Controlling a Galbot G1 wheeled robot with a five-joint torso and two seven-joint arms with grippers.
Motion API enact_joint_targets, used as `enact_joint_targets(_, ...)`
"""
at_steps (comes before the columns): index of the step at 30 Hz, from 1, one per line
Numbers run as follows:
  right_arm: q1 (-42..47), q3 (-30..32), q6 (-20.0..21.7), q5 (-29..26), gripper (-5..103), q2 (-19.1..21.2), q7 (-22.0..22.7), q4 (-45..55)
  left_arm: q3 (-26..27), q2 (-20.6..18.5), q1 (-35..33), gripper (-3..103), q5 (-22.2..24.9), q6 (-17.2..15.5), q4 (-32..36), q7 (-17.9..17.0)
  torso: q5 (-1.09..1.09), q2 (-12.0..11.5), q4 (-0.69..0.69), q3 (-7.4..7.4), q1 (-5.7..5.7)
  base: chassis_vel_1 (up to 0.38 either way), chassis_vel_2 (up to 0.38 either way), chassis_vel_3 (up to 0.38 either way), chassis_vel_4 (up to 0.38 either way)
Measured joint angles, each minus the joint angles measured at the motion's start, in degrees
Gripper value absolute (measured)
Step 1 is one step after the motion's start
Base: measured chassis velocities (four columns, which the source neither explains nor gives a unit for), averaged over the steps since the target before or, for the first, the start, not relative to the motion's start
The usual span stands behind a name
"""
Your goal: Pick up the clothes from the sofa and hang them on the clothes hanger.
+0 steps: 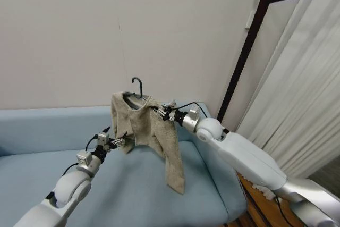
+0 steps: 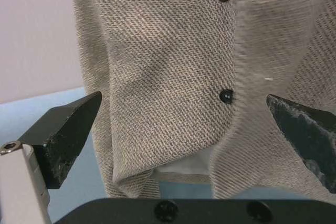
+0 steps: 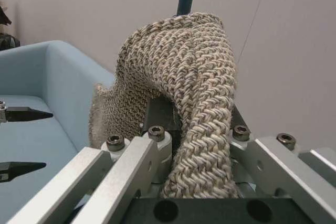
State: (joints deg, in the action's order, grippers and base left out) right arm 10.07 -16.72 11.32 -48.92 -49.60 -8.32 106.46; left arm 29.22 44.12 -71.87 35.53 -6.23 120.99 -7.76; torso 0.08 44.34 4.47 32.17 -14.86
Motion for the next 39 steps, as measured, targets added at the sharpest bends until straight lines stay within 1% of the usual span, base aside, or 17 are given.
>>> enact_joint_targets(2, -0.5, 0.3, 0.4, -0.6, 10, 0.4, 0.2, 0.5, 0.6, -0.3, -0.3, 100, 0.2, -0.1, 0.5, -0.2, 0.0, 0.0, 0.0, 0.0, 0.0, 0.0, 0.0, 0.0, 0.0)
enact_joint_targets(6, -3.9, 1.5, 3.2, -6.6, 10, 2.6, 2.0, 2.8, 4.0, -1.6, -1.7, 100, 1.4, -0.4, 2.3, -0.6, 0.01, 0.0, 0.0, 0.0, 0.0, 0.0, 0.0, 0.0, 0.0)
enact_joint_targets(7, -3.9, 1.5, 3.2, -6.6, 10, 2.6, 2.0, 2.8, 4.0, -1.6, -1.7, 100, 1.4, -0.4, 2.3, -0.6, 0.01, 0.0, 0.0, 0.0, 0.0, 0.0, 0.0, 0.0, 0.0)
enact_joint_targets(9, -6.4, 1.6, 3.6, -9.0, 10, 3.4, 3.1, 3.1, 5.8, -1.9, -2.4, 100, 1.8, -0.5, 3.2, -0.7, -0.01, 0.0, 0.0, 0.0, 0.0, 0.0, 0.0, 0.0, 0.0)
enact_joint_targets(12, -8.0, 2.6, 3.7, -11.2, 10, 3.8, 5.1, 3.7, 7.5, -2.2, -3.0, 100, 2.3, -0.7, 4.1, -0.7, -0.01, 0.0, -0.01, 0.0, 0.0, 0.0, 0.0, 0.0, 0.0)
enact_joint_targets(18, -8.8, 4.9, 4.4, -12.3, 10, 4.5, 6.7, 5.0, 9.7, -2.4, -3.8, 100, 3.5, -1.0, 5.7, -1.3, 0.0, 0.0, -0.01, 0.0, 0.0, 0.0, 0.0, 0.0, 0.0)
enact_joint_targets(20, -9.3, 6.2, 5.6, -13.3, 10, 5.0, 8.1, 6.2, 11.2, -2.3, -4.4, 100, 4.7, -1.3, 6.9, -2.1, 0.0, 0.0, 0.0, 0.0, 0.0, 0.0, 0.0, 0.0, 0.0)
enact_joint_targets(23, -9.7, 8.3, 8.7, -15.3, 10, 5.9, 10.9, 8.7, 14.2, -1.8, -5.6, 100, 8.5, -2.2, 9.4, -4.0, 0.0, 0.0, 0.0, -0.01, 0.01, 0.0, 0.0, 0.0, 0.0)
enact_joint_targets(24, -9.7, 8.3, 8.7, -15.3, 10, 5.9, 10.9, 8.7, 14.2, -1.8, -5.6, 100, 8.5, -2.2, 9.4, -4.0, 0.0, 0.0, 0.0, -0.01, 0.01, 0.0, 0.0, 0.0, 0.0)
enact_joint_targets(27, -9.6, 9.3, 10.7, -15.8, 10, 6.0, 12.8, 10.0, 16.5, -0.9, -6.6, 100, 11.2, -2.8, 10.8, -4.9, 0.0, 0.0, 0.0, -0.01, 0.0, 0.0, 0.0, 0.0, 0.0)
enact_joint_targets(28, -9.6, 9.3, 10.7, -15.8, 10, 6.0, 12.8, 10.0, 16.5, -0.9, -6.6, 100, 11.2, -2.8, 10.8, -4.9, 0.0, 0.0, 0.0, -0.01, 0.0, 0.0, 0.0, 0.0, 0.0)
enact_joint_targets(33, -9.7, 10.2, 14.1, -15.6, 10, 5.9, 16.8, 11.2, 19.8, 0.6, -8.9, 100, 11.6, -2.9, 12.4, -4.7, 0.0, 0.0, -0.01, 0.0, -0.01, 0.0, 0.0, 0.0, 0.0)
enact_joint_targets(39, -10.4, 11.1, 14.6, -16.1, 10, 7.1, 16.8, 11.9, 21.4, 1.0, -9.8, 100, 11.5, -2.9, 13.3, -4.3, 0.0, 0.0, -0.01, 0.0, -0.01, 0.0, 0.0, 0.0, 0.0)
